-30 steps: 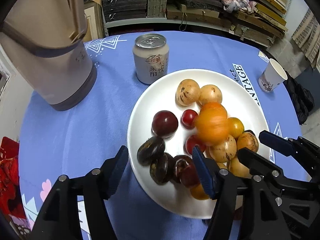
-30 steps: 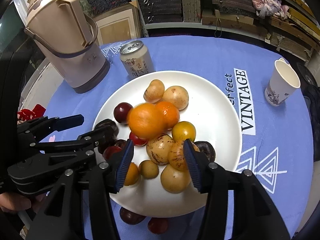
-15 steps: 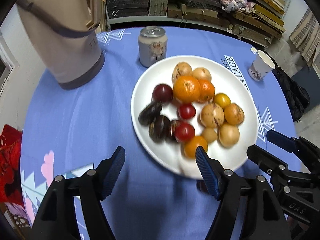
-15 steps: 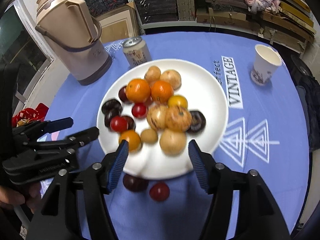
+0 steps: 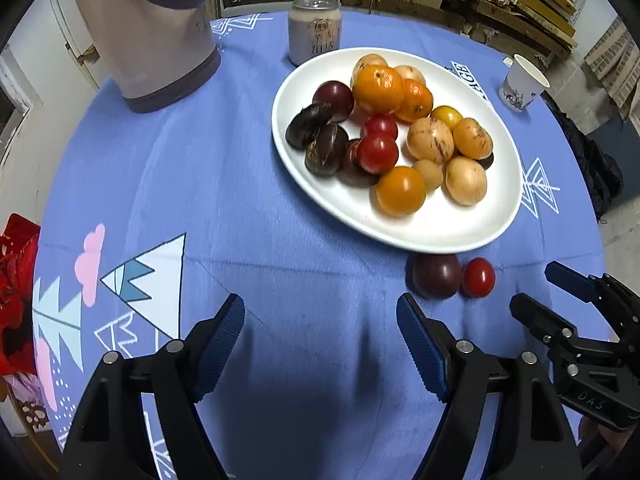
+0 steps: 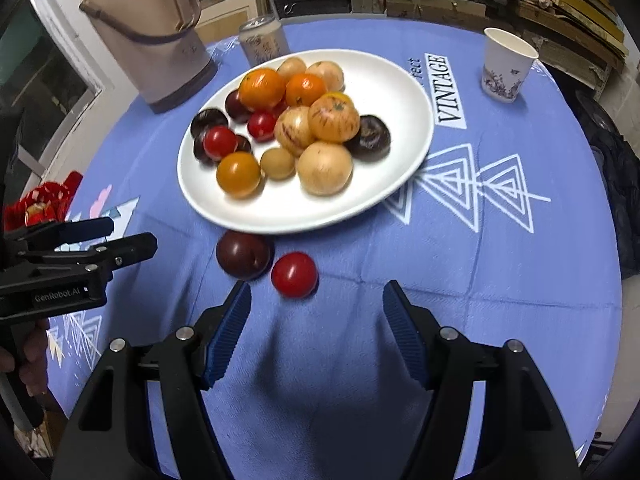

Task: Organize fruits
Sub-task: 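Withdraw both open tools toward the last red tomato and plum, then grasp the red tomato with the right tool while the left tool grasps the dark red plum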

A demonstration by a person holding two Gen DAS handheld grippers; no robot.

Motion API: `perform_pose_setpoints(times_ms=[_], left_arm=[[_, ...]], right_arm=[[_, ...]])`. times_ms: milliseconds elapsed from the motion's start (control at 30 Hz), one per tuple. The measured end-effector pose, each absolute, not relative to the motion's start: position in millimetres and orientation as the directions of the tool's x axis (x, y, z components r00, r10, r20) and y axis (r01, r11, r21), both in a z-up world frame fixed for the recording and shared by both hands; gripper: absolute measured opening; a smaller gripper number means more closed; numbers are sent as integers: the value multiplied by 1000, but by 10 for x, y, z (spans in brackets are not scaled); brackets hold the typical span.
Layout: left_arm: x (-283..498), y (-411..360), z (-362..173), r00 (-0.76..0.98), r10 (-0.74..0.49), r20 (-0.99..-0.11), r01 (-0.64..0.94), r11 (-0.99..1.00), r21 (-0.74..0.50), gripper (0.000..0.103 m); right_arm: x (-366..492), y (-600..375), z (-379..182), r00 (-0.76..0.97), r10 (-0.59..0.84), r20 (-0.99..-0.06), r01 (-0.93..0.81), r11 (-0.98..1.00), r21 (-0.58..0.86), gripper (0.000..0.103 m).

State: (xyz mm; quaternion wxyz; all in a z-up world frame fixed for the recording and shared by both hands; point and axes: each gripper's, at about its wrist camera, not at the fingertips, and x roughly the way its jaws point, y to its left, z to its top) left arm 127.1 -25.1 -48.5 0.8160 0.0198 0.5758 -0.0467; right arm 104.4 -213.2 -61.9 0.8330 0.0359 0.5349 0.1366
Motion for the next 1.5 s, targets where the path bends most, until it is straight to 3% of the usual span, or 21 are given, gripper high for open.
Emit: perform_pose_setpoints(times_ms=[200,400,467,533,567,1133,1233,1400,1500], left_arm=[[1247,-222,-512,324,-52,-945,93,995,-23,79],[1281,-194,-556,309,-54,-949,80,996,-31,79],[1294,-191,-574,304,-58,-951,79,996,-35,79],[1291,-203,-583,298,-65,-952,80,996,-43,79],[1299,-224,-587,297,-66,-953,83,996,-43,79],[1360,-860,-676,266,-173,-948,222,968,-114,79],[1420,-942,-736,253,-186,-950,226,966,-129,75],[1529,-994,-890,210,-191,-959,204,968,-148,47],[1565,-983,-963,192,-202,-960,201,966,-163,43]], right_arm=[[1084,-1976,-748,365,259,-894,-238,955,179,67],[1191,-1846,-913,344,241,-908,-269,951,151,58],[1225,-1807,-947,340,236,-910,-280,950,141,51],[1259,-1770,-997,337,216,-916,-292,949,117,33],[1268,-1772,-1002,335,221,-916,-294,948,121,31],[1109,-2204,-924,342,265,-902,-195,959,207,31],[1094,-2250,-911,345,265,-901,-187,960,211,31],[1111,-2275,-882,352,268,-897,-185,959,214,31],[1123,-2256,-881,352,268,-897,-188,959,213,31]])
